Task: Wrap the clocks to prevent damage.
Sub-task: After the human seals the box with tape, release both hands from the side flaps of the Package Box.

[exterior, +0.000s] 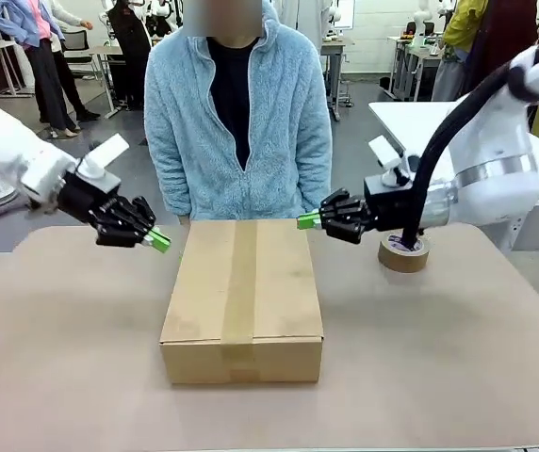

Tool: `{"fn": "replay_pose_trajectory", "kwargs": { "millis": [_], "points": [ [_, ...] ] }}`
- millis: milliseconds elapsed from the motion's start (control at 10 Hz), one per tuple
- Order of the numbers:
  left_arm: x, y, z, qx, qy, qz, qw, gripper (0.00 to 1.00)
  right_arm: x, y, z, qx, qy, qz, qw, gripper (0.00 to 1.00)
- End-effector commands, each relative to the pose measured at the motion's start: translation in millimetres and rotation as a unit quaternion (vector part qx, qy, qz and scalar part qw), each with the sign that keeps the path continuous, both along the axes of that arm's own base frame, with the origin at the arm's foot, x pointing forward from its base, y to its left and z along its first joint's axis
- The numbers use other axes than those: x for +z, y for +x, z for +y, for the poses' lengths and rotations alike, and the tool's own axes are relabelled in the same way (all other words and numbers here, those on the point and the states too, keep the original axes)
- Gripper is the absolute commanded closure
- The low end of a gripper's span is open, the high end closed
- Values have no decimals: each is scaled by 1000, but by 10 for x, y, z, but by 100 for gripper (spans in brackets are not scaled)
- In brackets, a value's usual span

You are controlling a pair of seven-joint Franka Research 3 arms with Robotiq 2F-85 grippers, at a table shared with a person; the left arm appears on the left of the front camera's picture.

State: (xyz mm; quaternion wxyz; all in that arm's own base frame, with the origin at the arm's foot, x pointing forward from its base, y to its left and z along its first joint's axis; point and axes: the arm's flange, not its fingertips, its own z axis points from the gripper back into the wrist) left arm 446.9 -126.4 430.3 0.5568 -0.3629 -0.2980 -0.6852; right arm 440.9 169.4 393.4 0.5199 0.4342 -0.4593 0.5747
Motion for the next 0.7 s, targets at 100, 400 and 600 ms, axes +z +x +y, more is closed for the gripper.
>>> {"fn": "replay_pose_trajectory", "kwargs": {
  "millis": [100, 400, 600],
  "points": [
    [578, -223, 140, -7, 106, -4, 994, 100, 390, -505, 10, -43, -177, 47, 982, 99],
    [1051, -463, 334, 28, 189, -2, 982, 100, 797, -743, -30, -121, -270, 69, 953, 99],
    [1178, -558, 456, 53, 221, -2, 974, 100, 989, -810, -48, -155, -284, 60, 944, 99]
  ]
}}
